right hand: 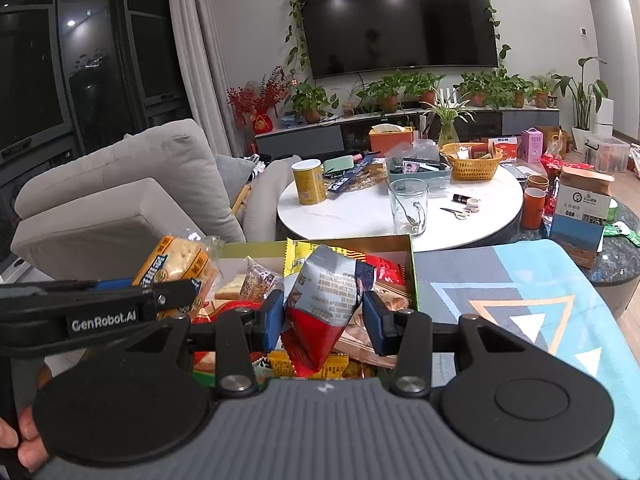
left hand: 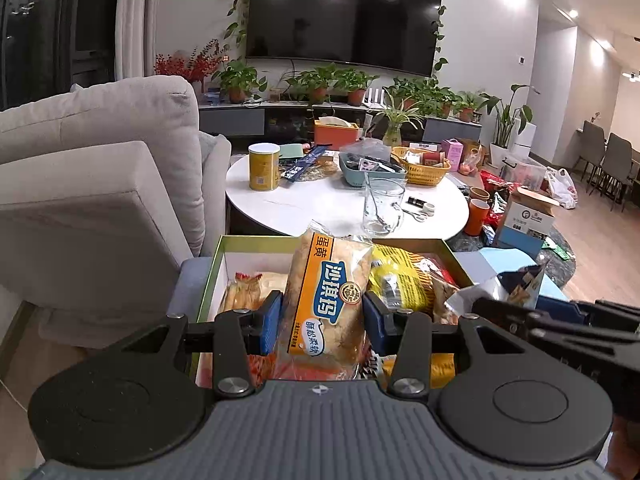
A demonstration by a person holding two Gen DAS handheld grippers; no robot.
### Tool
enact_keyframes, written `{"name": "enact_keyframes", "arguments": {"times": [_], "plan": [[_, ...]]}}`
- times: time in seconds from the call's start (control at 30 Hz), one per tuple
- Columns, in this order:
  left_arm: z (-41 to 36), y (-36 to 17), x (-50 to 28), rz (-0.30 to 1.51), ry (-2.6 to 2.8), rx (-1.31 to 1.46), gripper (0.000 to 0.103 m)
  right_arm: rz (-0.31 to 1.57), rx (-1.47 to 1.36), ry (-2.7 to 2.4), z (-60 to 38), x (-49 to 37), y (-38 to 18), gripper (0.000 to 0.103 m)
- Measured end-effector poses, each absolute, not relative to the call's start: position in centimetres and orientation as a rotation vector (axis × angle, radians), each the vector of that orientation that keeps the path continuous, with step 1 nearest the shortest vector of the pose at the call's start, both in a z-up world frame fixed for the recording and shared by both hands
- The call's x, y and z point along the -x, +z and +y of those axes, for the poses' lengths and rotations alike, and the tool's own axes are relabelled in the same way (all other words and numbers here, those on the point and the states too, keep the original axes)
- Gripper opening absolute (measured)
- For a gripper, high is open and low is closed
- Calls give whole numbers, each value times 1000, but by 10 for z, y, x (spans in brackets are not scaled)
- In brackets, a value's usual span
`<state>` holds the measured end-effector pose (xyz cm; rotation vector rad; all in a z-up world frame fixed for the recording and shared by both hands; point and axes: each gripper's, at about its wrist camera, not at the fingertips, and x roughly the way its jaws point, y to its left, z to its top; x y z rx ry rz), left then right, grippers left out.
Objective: Organize snacks
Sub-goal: 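Lower both packets into the green box and open both grippers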
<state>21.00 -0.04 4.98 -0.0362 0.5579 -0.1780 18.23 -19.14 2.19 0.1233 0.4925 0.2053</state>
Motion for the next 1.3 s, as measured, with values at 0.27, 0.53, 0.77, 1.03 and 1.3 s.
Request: {"name": "enact_keyframes", "arguments": {"times": [0.27, 0.53, 0.77, 1.03, 1.3], "plan": [[-2, 42, -241, 575, -153, 45, 40, 511, -114, 212, -183, -200, 13, 46], [2, 27, -269, 596, -124, 57, 40, 538, -119, 211, -182, -215, 2, 46], [2, 23, -280, 587, -123, 71, 40, 549, -124, 218, -178, -223, -1, 46], [-3, 25, -292, 581, -109, 87, 40, 547, -124, 217, -178, -223, 0, 46], [4, 18, -300, 597, -57, 123, 48, 551, -116, 226, -175, -226, -1, 47]]}}
